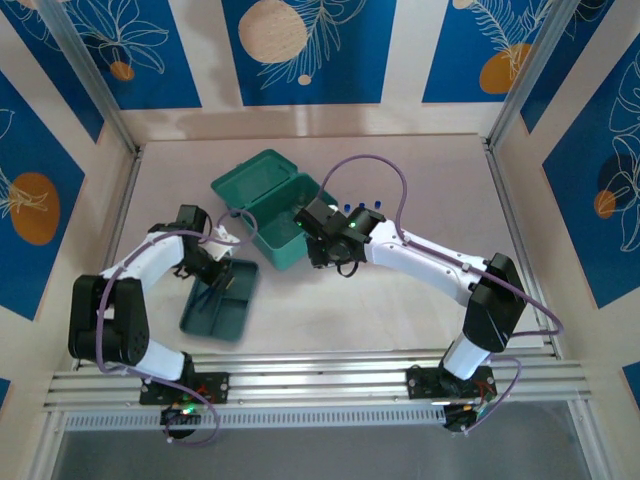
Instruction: Organize the chemistry lab equipment
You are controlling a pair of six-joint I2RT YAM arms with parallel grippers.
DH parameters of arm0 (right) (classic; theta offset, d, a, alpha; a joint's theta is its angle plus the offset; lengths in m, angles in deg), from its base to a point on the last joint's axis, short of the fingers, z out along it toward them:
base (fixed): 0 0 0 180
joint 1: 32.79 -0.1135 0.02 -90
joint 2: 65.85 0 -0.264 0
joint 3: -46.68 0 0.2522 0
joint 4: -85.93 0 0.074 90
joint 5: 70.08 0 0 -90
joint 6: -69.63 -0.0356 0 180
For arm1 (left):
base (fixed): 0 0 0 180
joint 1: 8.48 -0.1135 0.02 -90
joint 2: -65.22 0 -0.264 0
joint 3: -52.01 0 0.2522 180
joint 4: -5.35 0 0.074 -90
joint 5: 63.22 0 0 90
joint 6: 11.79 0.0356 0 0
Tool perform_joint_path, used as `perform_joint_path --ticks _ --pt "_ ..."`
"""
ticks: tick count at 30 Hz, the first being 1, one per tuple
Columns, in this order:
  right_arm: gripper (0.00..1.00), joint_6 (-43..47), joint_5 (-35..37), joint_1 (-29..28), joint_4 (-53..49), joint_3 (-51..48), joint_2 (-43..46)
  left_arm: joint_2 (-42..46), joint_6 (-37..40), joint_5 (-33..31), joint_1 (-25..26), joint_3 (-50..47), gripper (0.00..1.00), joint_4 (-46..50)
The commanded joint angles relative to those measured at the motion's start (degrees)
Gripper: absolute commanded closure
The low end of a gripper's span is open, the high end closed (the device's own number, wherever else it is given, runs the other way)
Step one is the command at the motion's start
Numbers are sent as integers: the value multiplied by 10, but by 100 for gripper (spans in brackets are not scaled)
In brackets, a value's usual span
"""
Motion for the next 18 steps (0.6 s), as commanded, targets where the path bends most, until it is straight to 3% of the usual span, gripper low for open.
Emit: perform_joint_path --ticks 1,18 --pt "67 -13 -1 3 0 -5 3 -11 -2 10 7 1 64 -3" --pt "67 -17 3 3 -3 -8 2 -35 1 -15 15 -9 66 -18"
